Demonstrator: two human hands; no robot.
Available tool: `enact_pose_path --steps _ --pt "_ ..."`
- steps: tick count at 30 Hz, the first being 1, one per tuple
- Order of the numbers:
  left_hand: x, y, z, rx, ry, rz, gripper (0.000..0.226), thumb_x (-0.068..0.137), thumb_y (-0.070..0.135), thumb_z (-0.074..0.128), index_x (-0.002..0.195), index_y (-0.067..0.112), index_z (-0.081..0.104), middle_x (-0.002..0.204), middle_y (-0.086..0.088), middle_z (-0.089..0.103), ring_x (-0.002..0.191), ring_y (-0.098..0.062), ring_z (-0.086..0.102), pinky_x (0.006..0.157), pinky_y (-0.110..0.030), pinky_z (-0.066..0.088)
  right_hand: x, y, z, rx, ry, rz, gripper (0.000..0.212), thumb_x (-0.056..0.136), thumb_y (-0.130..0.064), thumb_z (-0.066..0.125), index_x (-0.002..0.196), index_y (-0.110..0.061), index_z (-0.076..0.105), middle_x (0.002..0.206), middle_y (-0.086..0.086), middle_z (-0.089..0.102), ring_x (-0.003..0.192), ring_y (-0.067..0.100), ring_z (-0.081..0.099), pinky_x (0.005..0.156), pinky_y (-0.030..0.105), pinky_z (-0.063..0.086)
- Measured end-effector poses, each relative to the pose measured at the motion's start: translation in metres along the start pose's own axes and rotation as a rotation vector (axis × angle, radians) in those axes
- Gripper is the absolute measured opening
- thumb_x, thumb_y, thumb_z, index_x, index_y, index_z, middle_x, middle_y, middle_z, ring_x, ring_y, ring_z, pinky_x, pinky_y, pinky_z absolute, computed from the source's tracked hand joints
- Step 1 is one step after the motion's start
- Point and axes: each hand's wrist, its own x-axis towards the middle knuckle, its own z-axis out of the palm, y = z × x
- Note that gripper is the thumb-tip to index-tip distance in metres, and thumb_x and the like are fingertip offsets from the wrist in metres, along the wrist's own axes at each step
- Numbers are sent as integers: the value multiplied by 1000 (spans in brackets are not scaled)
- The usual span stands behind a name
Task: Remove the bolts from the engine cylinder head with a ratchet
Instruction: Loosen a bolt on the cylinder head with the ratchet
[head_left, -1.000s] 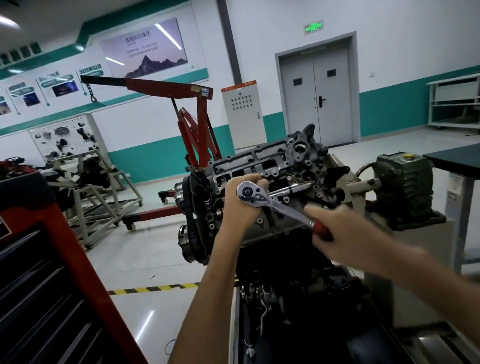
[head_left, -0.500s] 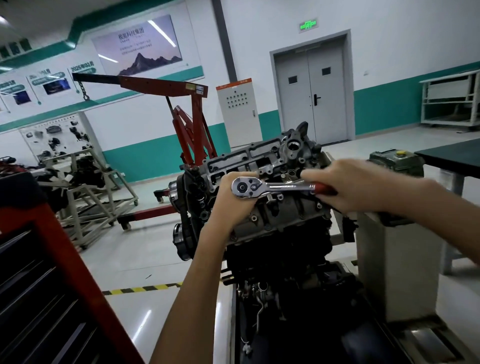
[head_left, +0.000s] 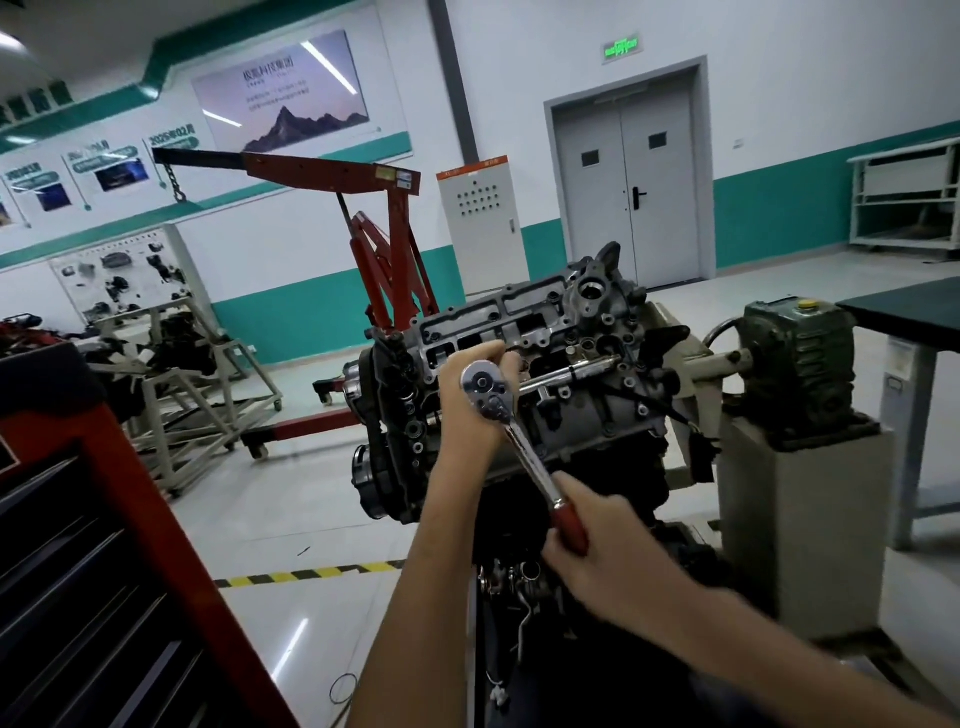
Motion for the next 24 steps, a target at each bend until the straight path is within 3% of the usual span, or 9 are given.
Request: enact_pose_path --steps 4,6,8,10,12,14,18,20,24 --pt "4 6 -18 68 -187 60 41 86 -6 62 57 21 51 52 12 46 48 1 39 51 -13 32 47 1 -101 -476 -277 -154 24 81 -3 54 80 -26 48 56 -6 53 42 4 52 42 17 44" --pt "8 16 -18 151 -300 94 42 85 -2 59 52 20 44 48 11 39 48 -4 31 51 -21 27 78 -10 -141 -813 -219 -264 18 80 -9 54 79 -24 46 54 -9 49 44 1 50 42 16 39" --pt "11 18 -14 154 -288 104 38 83 0 57 50 13 44 47 8 37 49 -7 30 51 -25 26 91 -15 -154 -936 -141 -307 13 79 -13 55 79 -22 46 55 -10 48 49 1 49 44 14 33" --pt "8 14 -9 101 -175 73 35 85 -6 57 51 0 51 49 -2 42 51 -11 35 53 -27 29 79 -9 -140 -854 -175 -208 14 81 -11 55 80 -23 48 58 -8 51 50 0 52 43 15 42" --pt "4 11 -4 47 -65 27 44 87 -8 56 47 5 42 46 2 36 47 -7 31 51 -27 26 49 -1 -104 -579 -212 -76 22 81 -9 56 78 -28 45 61 -7 54 49 1 54 47 17 47" --pt "4 11 1 31 4 -13 53 87 -8 55 45 18 34 40 11 29 40 -3 28 48 -19 24 20 0 -60 -233 -133 -23 23 78 -9 58 71 -25 43 55 -5 52 41 4 48 41 17 39" --pt "6 17 7 78 45 -21 38 86 -9 56 51 3 45 44 9 30 36 0 34 44 -8 26 -4 -14 14 192 55 53 32 77 -5 58 63 -26 38 45 -6 41 34 6 37 37 17 32" --pt "6 15 2 109 0 -22 39 87 -6 57 52 6 43 43 8 31 37 -1 33 44 -10 26 -1 -17 9 175 28 54 31 74 -3 55 64 -26 38 45 -6 41 34 7 37 38 18 32" --pt "7 12 -15 33 -127 -48 26 87 -4 62 65 9 57 51 13 48 43 1 44 49 -6 34 29 -9 -71 -228 -224 -59 28 77 -3 58 76 -31 51 57 -5 52 43 3 49 44 15 38"
